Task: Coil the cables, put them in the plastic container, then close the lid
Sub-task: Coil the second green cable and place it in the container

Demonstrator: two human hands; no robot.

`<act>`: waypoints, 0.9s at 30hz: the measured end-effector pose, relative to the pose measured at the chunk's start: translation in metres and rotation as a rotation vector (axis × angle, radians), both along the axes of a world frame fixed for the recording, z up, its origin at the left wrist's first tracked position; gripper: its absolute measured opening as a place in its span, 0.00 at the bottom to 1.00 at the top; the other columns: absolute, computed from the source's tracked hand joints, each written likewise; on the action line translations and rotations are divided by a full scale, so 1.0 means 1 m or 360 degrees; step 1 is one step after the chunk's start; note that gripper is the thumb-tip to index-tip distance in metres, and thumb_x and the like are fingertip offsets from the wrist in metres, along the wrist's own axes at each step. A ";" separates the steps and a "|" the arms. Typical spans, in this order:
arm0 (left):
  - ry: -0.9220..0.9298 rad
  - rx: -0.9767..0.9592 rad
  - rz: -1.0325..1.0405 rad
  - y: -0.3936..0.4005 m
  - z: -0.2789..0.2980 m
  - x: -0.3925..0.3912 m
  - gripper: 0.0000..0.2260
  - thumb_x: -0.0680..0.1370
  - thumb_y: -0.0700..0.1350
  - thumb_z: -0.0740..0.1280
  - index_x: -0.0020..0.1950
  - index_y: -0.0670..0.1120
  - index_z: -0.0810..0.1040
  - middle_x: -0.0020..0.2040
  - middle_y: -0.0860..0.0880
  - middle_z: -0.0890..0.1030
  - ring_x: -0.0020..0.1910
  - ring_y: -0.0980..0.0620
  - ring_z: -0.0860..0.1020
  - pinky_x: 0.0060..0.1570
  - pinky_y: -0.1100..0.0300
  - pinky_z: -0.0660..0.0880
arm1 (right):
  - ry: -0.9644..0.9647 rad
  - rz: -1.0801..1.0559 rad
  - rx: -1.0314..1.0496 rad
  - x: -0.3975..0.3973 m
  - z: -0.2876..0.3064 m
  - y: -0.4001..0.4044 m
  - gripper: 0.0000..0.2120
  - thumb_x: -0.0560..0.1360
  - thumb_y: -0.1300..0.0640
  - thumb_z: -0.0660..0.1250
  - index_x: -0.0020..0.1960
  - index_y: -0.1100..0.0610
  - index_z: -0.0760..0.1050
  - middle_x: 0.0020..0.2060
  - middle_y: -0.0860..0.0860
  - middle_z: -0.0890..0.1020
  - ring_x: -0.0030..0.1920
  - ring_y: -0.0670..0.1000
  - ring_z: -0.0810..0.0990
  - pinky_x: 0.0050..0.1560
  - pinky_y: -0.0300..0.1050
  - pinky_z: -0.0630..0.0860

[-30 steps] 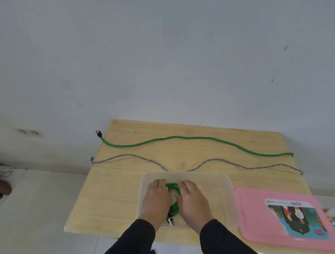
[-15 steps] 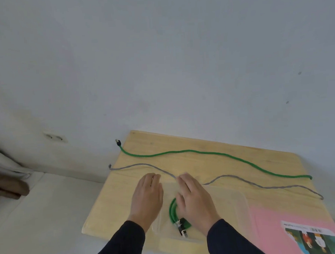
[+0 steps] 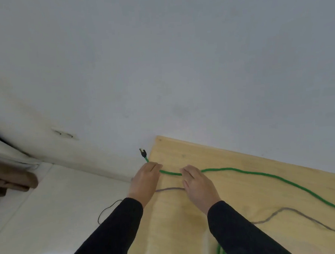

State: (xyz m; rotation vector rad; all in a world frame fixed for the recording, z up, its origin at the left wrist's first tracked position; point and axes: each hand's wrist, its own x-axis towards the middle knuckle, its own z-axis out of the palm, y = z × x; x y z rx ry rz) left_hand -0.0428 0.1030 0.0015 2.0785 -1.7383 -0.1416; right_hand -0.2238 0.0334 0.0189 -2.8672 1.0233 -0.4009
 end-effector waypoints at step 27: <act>0.1408 -0.0327 -0.0262 -0.106 0.155 -0.043 0.10 0.81 0.47 0.54 0.48 0.51 0.75 0.35 0.54 0.72 0.36 0.57 0.71 0.38 0.61 0.73 | -0.0992 -0.0150 0.0008 -0.043 0.144 -0.100 0.17 0.78 0.60 0.58 0.66 0.52 0.70 0.34 0.51 0.72 0.35 0.38 0.68 0.37 0.24 0.64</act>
